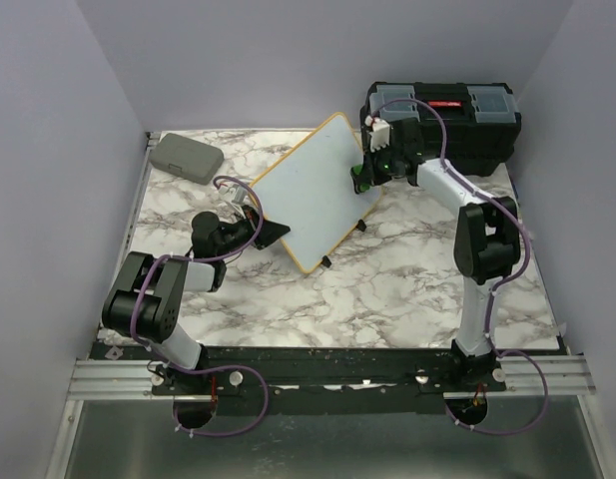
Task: Erase the whiteboard
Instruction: Erase the whiteboard at the whiteboard stand.
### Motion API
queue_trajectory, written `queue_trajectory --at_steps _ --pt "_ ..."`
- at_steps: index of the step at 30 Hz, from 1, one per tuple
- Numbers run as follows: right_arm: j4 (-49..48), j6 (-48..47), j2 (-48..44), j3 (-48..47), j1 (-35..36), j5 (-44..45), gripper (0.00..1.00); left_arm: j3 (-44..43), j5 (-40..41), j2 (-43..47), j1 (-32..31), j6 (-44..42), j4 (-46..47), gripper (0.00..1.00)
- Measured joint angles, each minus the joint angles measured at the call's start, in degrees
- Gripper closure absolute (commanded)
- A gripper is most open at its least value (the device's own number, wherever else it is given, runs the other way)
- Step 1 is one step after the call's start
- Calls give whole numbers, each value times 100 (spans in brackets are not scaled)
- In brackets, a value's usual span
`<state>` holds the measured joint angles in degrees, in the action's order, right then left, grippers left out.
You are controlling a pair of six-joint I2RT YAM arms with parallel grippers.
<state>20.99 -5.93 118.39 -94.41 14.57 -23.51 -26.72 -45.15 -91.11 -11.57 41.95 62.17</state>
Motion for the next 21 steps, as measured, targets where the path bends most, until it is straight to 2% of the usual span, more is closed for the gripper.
queue_trajectory --at_steps 6,10,16,21 --pt "-378 -162 -160 17 490 -140 99 0 2 0 26 48 0 100" --pt "-713 -205 -704 743 1049 -170 100 0 2 0 33 31 -22 100" --pt "-1200 -160 -1508 1976 2343 -308 99 0 -155 -33 22 48 -37 100" --pt "-1582 -87 -1790 2516 2553 -96 99 -2 -385 -57 -17 70 -57 100"
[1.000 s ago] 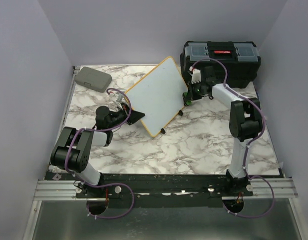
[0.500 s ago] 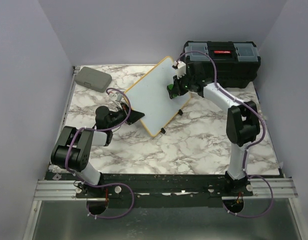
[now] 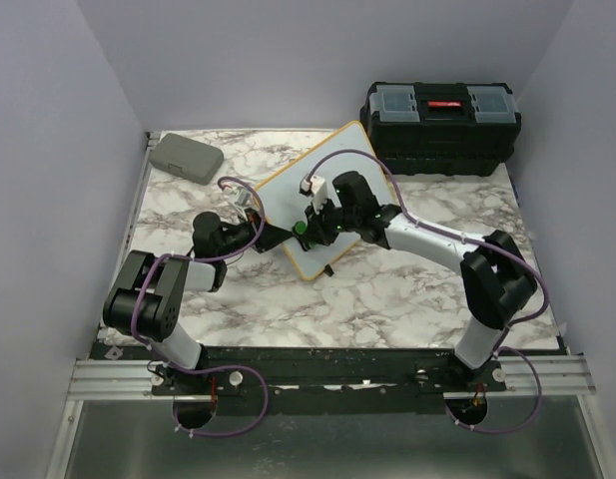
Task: Erase the whiteboard
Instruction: Erase the whiteboard at the whiteboard stand.
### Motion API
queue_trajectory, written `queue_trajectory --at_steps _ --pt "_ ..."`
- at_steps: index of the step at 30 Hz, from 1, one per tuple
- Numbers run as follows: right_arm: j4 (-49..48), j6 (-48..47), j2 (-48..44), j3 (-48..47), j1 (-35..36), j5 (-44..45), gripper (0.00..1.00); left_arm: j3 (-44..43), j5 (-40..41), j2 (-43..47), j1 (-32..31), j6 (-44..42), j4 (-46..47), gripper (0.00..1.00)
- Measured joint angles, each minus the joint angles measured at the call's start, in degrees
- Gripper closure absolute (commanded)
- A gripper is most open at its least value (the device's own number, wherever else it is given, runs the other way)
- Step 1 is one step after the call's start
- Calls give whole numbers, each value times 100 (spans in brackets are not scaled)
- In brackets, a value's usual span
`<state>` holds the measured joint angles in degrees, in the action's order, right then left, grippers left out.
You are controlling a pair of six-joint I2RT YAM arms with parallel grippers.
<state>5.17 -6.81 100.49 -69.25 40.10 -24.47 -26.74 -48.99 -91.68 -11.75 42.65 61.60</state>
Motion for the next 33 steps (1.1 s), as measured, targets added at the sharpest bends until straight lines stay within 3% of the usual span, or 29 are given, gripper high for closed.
queue_trajectory --at_steps 4,13,18,27,33 --pt "-103 129 9 -26 -308 164 99 -2 0 0 0 0 -11 100" --pt "-321 7 584 -955 -2159 673 99 -26 -2 0 0 0 -52 100" --pt "-339 -146 966 -1263 -2522 789 99 -76 4 0 -4 11 -74 100" --pt "-201 -723 767 -907 -2555 127 99 -92 2 7 -4 -33 -109 100" --pt "9 -844 310 -544 -1482 57 99 -92 4 7 7 -44 -133 100"
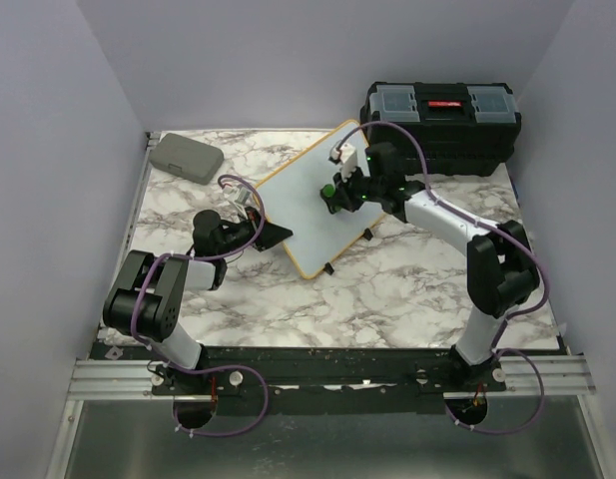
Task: Erase the whiteboard
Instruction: Erase the whiteboard at the whiteboard stand.
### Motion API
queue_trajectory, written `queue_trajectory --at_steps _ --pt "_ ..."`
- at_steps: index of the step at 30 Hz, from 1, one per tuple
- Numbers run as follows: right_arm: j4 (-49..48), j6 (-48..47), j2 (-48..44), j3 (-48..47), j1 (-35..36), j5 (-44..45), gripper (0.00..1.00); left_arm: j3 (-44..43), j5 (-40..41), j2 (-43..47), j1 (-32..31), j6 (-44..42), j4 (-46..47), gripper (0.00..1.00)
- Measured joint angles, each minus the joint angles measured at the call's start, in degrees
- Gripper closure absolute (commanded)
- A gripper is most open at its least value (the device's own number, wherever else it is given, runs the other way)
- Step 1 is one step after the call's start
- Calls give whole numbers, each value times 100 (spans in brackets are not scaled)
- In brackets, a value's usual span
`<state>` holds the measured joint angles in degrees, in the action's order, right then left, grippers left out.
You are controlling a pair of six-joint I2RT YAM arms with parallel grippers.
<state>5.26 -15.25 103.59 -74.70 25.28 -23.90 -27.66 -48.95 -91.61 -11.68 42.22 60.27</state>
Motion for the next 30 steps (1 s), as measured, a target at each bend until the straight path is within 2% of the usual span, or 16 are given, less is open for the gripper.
queue_trajectory --at_steps 6,10,13,21,24,30 --pt "122 223 66 -627 918 96 99 0 0 0 0 -33 -20 100" --pt "243 385 313 -1231 981 350 99 0 24 0 4 -7 -48 100" --pt "466 527 592 -1838 691 363 99 0 31 9 4 11 -76 100" --pt "791 595 1414 -3084 -713 612 99 0 26 15 0 31 -76 100" --pt "925 584 1598 -3226 -960 621 99 0 26 15 -2 72 -59 100" --pt "942 439 1488 -2964 -944 315 99 0 22 17 -2 87 -59 100"
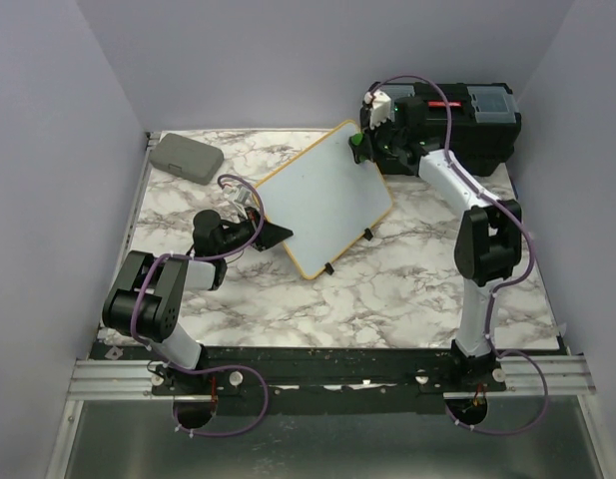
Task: Erase the whiteboard
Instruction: Erase the whiteboard at the whiteboard stand.
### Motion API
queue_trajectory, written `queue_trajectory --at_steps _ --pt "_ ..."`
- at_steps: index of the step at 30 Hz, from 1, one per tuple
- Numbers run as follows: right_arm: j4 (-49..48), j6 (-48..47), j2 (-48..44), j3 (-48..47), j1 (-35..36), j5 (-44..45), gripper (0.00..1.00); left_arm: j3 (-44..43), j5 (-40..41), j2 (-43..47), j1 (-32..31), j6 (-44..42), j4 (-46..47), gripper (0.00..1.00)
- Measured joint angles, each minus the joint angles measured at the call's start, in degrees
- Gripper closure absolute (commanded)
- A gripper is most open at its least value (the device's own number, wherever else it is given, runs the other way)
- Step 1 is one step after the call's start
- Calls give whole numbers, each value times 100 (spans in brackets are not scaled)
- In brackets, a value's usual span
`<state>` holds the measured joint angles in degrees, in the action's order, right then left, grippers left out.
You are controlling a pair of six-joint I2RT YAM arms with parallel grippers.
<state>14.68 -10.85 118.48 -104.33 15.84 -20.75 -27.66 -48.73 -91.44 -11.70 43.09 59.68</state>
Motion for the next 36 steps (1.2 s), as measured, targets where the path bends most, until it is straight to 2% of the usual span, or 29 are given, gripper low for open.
queue_trajectory --at_steps 5,12,16,22,31,36 --pt "111 -129 -356 472 487 -72 99 0 7 0 2 11 0 100" --pt "269 -164 -669 562 1764 -76 99 0 11 0 2 0 -26 100" --pt "330 -164 -675 564 2122 -24 99 0 20 0 11 0 -70 100" --pt "363 -39 -658 533 1808 39 99 0 26 0 13 -7 -72 100" --pt "372 15 -103 -107 321 354 99 0 17 0 2 -2 -39 100" --pt "-131 -330 -385 686 278 179 99 0 9 0 0 9 -26 100"
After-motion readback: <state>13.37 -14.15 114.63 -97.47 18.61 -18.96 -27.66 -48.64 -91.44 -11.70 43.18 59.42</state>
